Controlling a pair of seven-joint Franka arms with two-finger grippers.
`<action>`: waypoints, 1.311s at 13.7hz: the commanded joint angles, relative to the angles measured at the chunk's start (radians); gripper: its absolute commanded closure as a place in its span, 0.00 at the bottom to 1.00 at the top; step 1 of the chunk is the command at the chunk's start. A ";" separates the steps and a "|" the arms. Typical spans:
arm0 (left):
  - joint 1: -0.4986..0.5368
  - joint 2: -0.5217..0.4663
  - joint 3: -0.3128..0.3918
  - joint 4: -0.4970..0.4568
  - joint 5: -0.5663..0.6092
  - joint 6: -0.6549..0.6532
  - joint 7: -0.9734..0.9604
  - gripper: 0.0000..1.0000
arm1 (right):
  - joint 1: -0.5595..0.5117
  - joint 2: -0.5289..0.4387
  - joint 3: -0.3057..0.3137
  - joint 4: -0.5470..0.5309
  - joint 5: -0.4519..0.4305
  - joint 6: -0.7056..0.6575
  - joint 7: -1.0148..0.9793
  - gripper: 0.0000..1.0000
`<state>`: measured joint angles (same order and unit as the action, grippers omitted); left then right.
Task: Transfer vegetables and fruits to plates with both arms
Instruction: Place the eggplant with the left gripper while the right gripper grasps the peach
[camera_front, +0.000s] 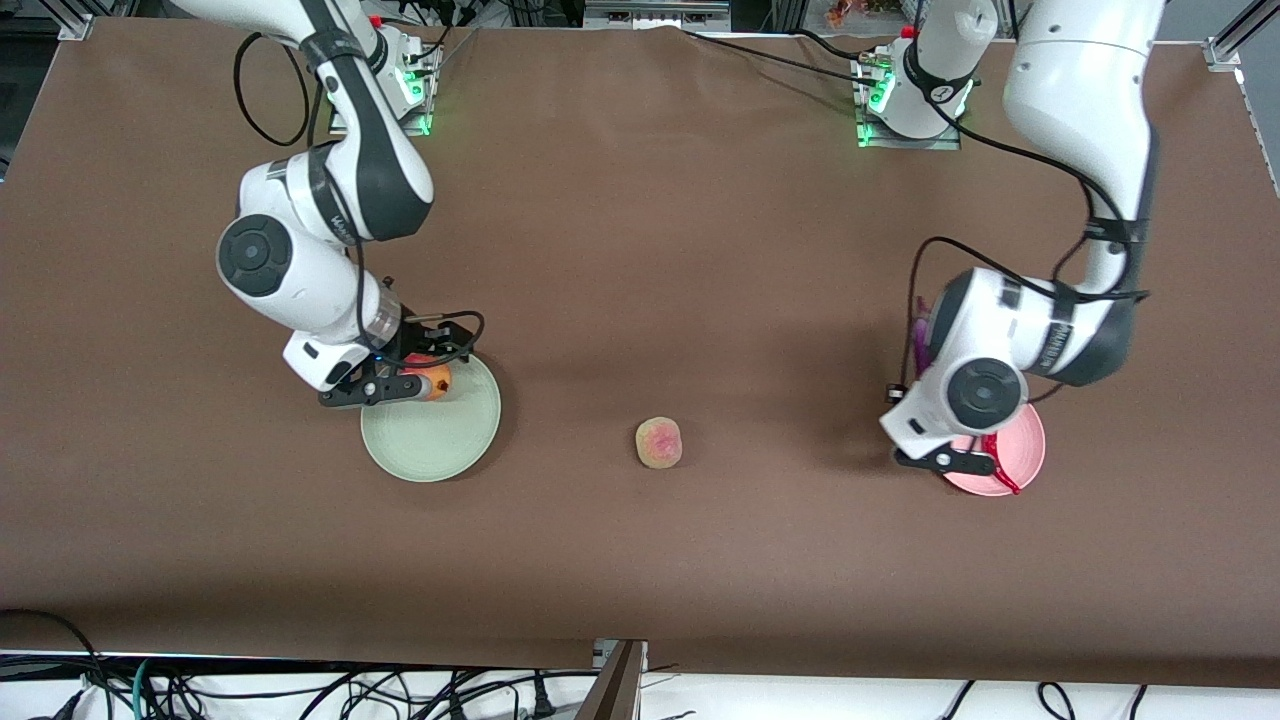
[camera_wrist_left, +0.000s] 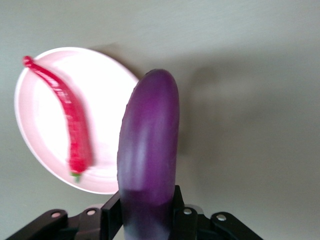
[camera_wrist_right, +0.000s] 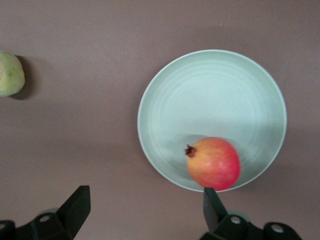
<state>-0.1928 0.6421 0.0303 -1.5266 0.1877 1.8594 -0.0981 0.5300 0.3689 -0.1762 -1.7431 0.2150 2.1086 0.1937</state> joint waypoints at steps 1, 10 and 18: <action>0.094 0.030 -0.013 0.003 0.004 0.017 0.145 1.00 | 0.100 0.080 -0.002 0.072 0.010 0.042 0.206 0.00; 0.110 0.044 -0.016 0.006 0.004 0.072 0.181 0.00 | 0.249 0.540 -0.005 0.456 0.006 0.596 0.584 0.00; 0.116 -0.112 -0.021 0.014 -0.180 -0.050 0.176 0.00 | 0.297 0.702 -0.014 0.519 -0.117 0.841 0.584 0.00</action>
<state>-0.0821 0.6335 0.0100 -1.5014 0.0440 1.8792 0.0648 0.8013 1.0370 -0.1729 -1.2597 0.1242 2.9373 0.7615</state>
